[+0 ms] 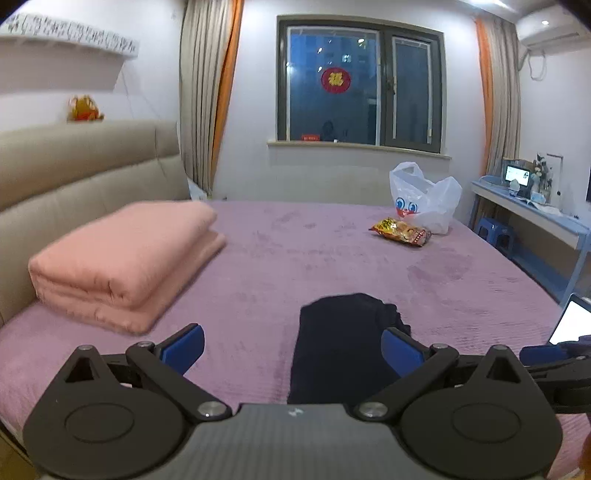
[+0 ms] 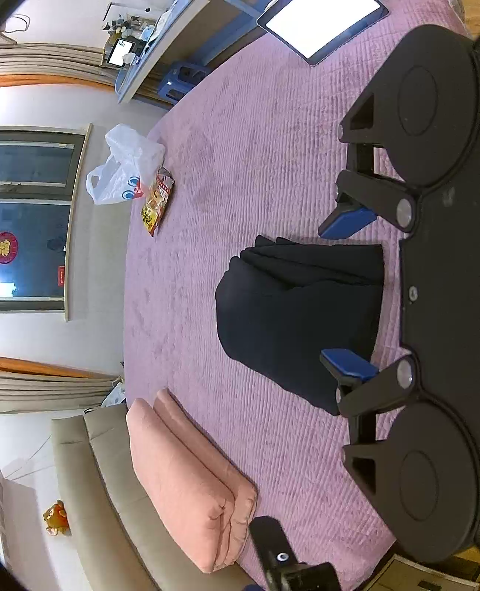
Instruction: Fold large clothes
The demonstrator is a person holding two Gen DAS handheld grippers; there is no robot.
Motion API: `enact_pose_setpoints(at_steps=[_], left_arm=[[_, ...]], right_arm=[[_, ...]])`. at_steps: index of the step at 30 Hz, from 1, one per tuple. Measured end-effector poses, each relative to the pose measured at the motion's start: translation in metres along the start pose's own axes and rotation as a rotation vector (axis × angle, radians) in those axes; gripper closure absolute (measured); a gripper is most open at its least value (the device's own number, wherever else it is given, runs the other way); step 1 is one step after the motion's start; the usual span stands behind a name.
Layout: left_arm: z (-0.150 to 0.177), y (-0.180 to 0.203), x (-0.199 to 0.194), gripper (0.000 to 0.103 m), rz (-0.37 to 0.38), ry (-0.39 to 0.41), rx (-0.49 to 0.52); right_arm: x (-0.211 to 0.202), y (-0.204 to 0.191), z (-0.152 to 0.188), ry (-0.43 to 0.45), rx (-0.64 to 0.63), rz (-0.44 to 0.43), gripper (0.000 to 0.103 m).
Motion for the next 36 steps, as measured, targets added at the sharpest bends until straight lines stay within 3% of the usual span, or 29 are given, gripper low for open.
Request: enact_pose_setpoints(at_steps=[21, 36], left_arm=[[0.016, -0.011, -0.025, 0.000, -0.043, -0.066, -0.008], [0.018, -0.013, -0.024, 0.000, -0.115, -0.055, 0.028]], right_arm=[[-0.020, -0.016, 0.013, 0.009, -0.005, -0.024, 0.025], [-0.015, -0.012, 0.021, -0.004, 0.013, -0.017, 0.025]])
Point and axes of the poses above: each gripper's, at about its wrist camera, not at the fingertips, and x roughly the way its jaws point, y to its right, z to its underside, the point moved 8 cm from there along x, roughly the way its jaws point, and after that the axes turned 6 degrees about -x, right-handed, at the moved point
